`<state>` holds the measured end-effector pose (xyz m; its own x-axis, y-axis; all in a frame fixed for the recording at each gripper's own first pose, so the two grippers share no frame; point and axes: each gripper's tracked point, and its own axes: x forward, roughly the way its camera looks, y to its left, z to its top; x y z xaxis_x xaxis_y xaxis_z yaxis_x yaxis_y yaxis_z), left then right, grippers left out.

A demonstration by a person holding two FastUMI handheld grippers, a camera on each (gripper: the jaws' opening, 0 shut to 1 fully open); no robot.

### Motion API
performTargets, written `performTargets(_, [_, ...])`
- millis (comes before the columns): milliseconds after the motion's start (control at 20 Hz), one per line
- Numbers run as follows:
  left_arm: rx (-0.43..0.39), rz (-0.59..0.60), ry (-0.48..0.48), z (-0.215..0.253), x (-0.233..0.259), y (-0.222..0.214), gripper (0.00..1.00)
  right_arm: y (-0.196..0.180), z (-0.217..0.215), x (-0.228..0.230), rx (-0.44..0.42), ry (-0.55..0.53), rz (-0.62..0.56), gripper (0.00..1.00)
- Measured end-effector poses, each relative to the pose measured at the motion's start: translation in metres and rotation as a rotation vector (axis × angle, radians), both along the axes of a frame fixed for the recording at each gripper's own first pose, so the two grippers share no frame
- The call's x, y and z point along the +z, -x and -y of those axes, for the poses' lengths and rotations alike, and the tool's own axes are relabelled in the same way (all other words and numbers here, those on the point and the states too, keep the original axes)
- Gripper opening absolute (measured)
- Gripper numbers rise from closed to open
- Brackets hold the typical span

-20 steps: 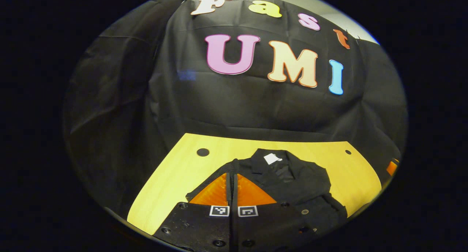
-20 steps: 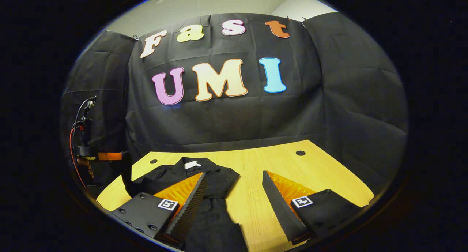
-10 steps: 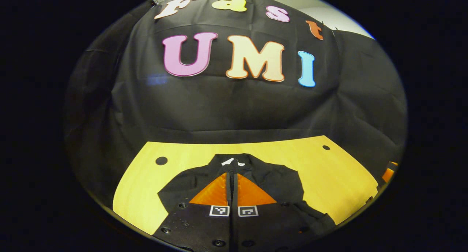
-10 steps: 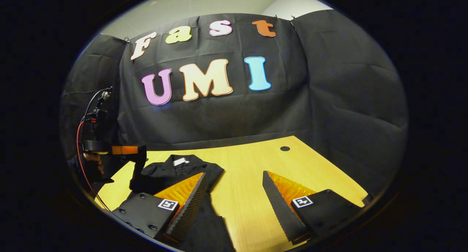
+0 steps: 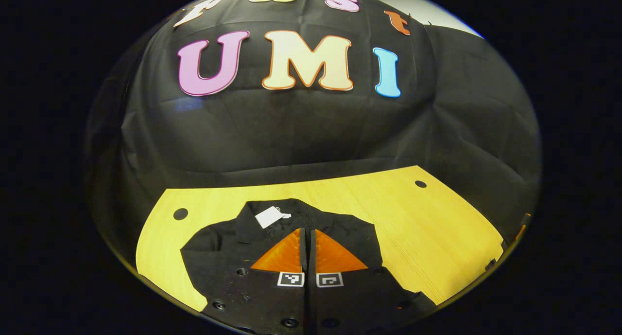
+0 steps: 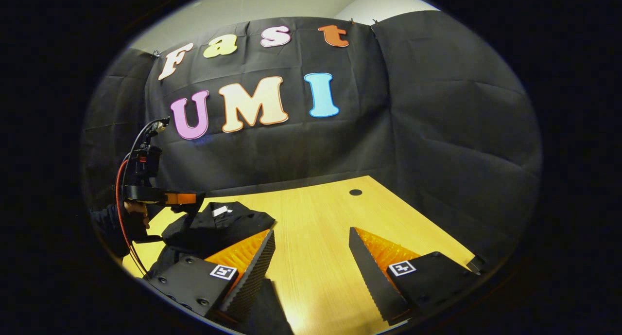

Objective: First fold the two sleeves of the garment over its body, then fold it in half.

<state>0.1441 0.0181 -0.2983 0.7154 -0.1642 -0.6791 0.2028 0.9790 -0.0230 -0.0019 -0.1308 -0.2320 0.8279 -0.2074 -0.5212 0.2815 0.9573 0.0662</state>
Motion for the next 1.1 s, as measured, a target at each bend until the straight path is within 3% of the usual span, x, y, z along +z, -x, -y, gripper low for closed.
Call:
performTargets(250, [-0.023,-0.028,-0.079,0.019,-0.015,-0.005,0.00,0.006,0.013,0.000,-0.015,0.008,-0.009,0.97])
performTargets(450, [0.072,0.122,-0.063,0.007,0.037,-0.012,1.00,-0.007,0.009,-0.003,0.038,-0.003,-0.003,0.97])
performTargets(500, [0.092,0.147,-0.073,-0.002,0.051,-0.008,0.93,-0.008,0.007,-0.004,0.060,-0.014,0.001,0.97])
performTargets(800, [0.199,0.224,-0.117,-0.061,0.107,0.063,0.94,-0.008,-0.027,-0.021,0.239,-0.074,-0.002,0.98])
performTargets(1000, [0.262,0.224,-0.143,-0.102,0.116,0.121,0.93,-0.001,-0.051,-0.023,0.286,-0.086,-0.006,0.98])
performTargets(1050, [0.271,0.218,-0.153,-0.112,0.116,0.135,0.93,0.002,-0.058,-0.024,0.294,-0.083,-0.013,0.94])
performTargets(1100, [0.278,0.201,-0.155,-0.122,0.114,0.148,0.93,0.005,-0.065,-0.029,0.300,-0.082,-0.022,0.98])
